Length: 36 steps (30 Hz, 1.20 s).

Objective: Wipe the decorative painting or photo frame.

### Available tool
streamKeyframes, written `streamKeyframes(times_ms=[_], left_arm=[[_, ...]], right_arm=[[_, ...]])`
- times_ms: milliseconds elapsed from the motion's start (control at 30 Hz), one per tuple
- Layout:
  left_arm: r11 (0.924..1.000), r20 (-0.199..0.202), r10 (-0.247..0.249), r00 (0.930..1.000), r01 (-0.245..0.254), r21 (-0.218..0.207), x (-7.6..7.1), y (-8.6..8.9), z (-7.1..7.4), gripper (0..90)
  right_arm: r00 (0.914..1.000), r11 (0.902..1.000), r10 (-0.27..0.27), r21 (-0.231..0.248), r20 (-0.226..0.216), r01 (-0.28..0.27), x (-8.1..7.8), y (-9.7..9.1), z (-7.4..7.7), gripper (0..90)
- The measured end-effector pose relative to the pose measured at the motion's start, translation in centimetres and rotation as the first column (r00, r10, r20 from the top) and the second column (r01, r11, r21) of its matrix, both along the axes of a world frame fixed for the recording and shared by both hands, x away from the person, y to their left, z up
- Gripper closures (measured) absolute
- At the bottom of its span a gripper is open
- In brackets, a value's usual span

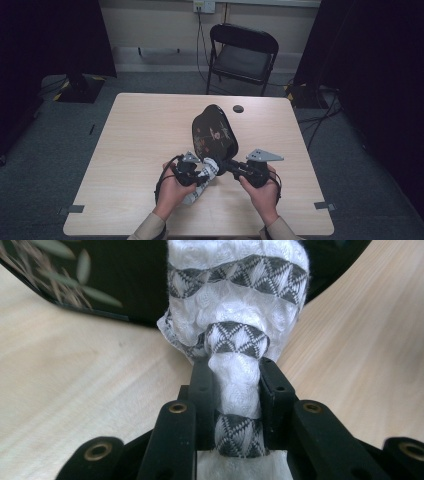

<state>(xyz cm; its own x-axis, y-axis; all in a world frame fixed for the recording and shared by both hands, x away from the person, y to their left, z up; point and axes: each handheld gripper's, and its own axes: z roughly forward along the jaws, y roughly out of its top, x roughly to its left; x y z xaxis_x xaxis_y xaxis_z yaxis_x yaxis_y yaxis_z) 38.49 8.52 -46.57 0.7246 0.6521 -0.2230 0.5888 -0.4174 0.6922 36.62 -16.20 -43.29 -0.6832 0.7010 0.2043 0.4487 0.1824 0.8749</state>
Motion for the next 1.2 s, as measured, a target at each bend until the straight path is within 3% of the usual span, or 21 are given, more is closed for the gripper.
streamKeyframes(times_ms=[100,233,267,300,433,533,700,1200], left_arm=[[0.9997,0.037,-0.002,0.9993,0.003,-0.023,0.1,0.2,1.9,72.5],[0.9973,0.115,-0.007,0.9934,0.015,-0.072,0.5,0.3,5.9,72.5],[0.9945,0.145,0.004,0.9895,0.011,-0.104,0.8,0.2,7.6,72.5],[0.9945,0.145,0.004,0.9895,0.011,-0.104,0.8,0.2,7.6,72.4],[0.9915,0.210,0.003,0.9776,0.025,-0.128,1.2,-0.2,11.2,72.4],[0.9894,0.237,-0.005,0.9716,0.039,-0.140,1.2,-0.6,12.6,72.4],[0.9921,0.219,-0.027,0.9754,0.053,-0.114,1.1,-1.1,11.6,72.4],[0.9965,0.098,-0.065,0.9931,0.069,-0.046,0.0,-1.4,4.4,72.3]], right_arm=[[1.0000,1.0000,0.001,0.005,-0.003,-0.001,-0.1,-0.4,0.0,74.3],[1.0000,1.0000,0.007,0.006,-0.004,-0.007,-0.3,-0.7,0.1,75.3],[0.9999,0.9999,0.010,0.003,-0.002,-0.010,-0.4,-0.8,0.1,75.6],[0.9999,0.9999,0.010,0.003,-0.002,-0.010,-0.4,-0.8,0.1,75.6],[0.9999,0.9999,0.013,0.000,0.005,-0.013,-0.5,-1.2,0.1,77.2],[0.9999,0.9999,0.012,-0.001,0.001,-0.012,-0.5,-1.4,0.0,78.5],[0.9999,0.9999,-0.005,-0.011,-0.009,0.005,-0.2,-1.6,-0.2,78.9],[0.9994,0.9992,-0.033,-0.023,-0.008,0.033,0.0,-1.7,-0.3,72.3]])
